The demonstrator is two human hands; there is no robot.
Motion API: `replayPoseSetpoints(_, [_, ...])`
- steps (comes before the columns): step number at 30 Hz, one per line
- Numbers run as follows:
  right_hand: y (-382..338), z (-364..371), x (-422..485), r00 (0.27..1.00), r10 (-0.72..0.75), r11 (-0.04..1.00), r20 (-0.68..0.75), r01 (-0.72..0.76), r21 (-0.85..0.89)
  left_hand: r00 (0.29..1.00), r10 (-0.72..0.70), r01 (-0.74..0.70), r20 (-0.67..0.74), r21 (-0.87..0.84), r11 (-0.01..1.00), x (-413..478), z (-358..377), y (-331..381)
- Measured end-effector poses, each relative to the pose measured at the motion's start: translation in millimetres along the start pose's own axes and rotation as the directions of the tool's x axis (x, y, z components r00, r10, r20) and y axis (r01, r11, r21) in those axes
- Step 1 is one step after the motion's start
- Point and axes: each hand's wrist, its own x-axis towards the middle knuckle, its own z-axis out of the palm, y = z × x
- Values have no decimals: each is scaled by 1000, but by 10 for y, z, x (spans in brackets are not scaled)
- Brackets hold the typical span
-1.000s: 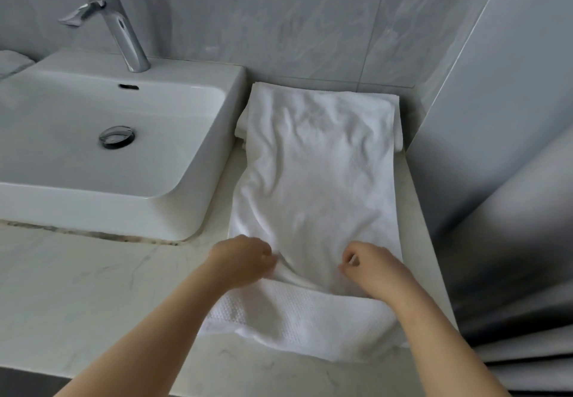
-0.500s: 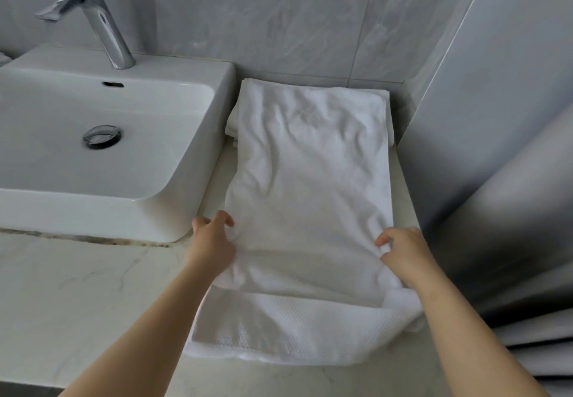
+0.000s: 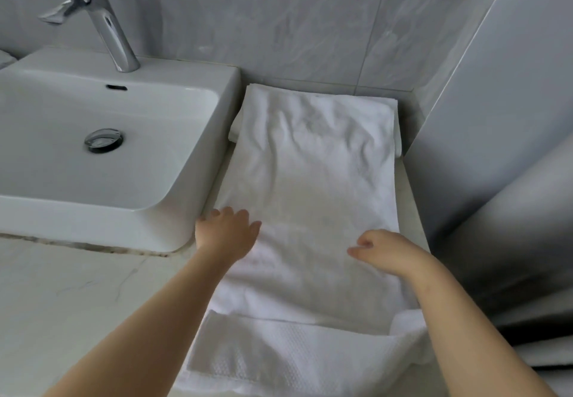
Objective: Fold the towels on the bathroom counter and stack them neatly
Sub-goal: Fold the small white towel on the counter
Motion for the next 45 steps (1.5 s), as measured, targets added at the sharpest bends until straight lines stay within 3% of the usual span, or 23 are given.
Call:
replayPoseSetpoints(3, [-3,-82,116,973,-29,998,-229,39,39,988,53,-65,-146,-79,995,202,-28,54])
replayPoseSetpoints(5, [-36,-105,201,951,-75,997,-299,73,-17,983,134,-147,-124,-105,984,337,-9,110])
replayPoseSetpoints(8, [8,-36,356,983,-45,998,-176,35,-60,989,119,-113,86,-66,991,498,76,98])
replayPoseSetpoints(10, [63,26,432,986,-4,997,-169,-10,-83,989,65,-58,135,-51,997,564,132,59])
replayPoseSetpoints(14, [12,36,468,940,32,993,-340,-68,-96,994,45,-55,-99,-109,993,613,133,133])
replayPoseSetpoints(19, [7,113,523,967,56,993,-248,-80,-86,989,132,-124,65,-117,985,644,219,198])
replayPoseSetpoints(22, [71,36,464,972,45,999,-232,-46,4,992,128,-125,3,-186,975,589,167,175])
replayPoseSetpoints(25, [98,4,313,961,31,989,-276,11,148,964,233,-260,-130,-264,929,392,152,169])
replayPoseSetpoints(27, [58,36,221,957,21,989,-290,22,144,935,309,-350,-174,-315,882,229,155,207])
replayPoseSetpoints(30, [-52,109,97,962,-28,994,-272,54,91,899,397,-438,-185,-351,828,-28,136,318])
replayPoseSetpoints(35, [-91,221,-262,940,-156,928,-304,245,282,869,483,-482,-106,-396,781,-491,24,312])
replayPoseSetpoints(37, [-87,256,-462,942,-244,890,-232,313,332,860,509,-474,-35,-425,771,-652,22,240])
replayPoseSetpoints(40, [-134,297,-692,935,-355,886,-13,341,315,831,552,-474,69,-434,766,-824,85,177])
replayPoseSetpoints(45, [-212,369,-870,900,-367,928,235,337,158,768,627,-570,132,-306,763,-956,162,168])
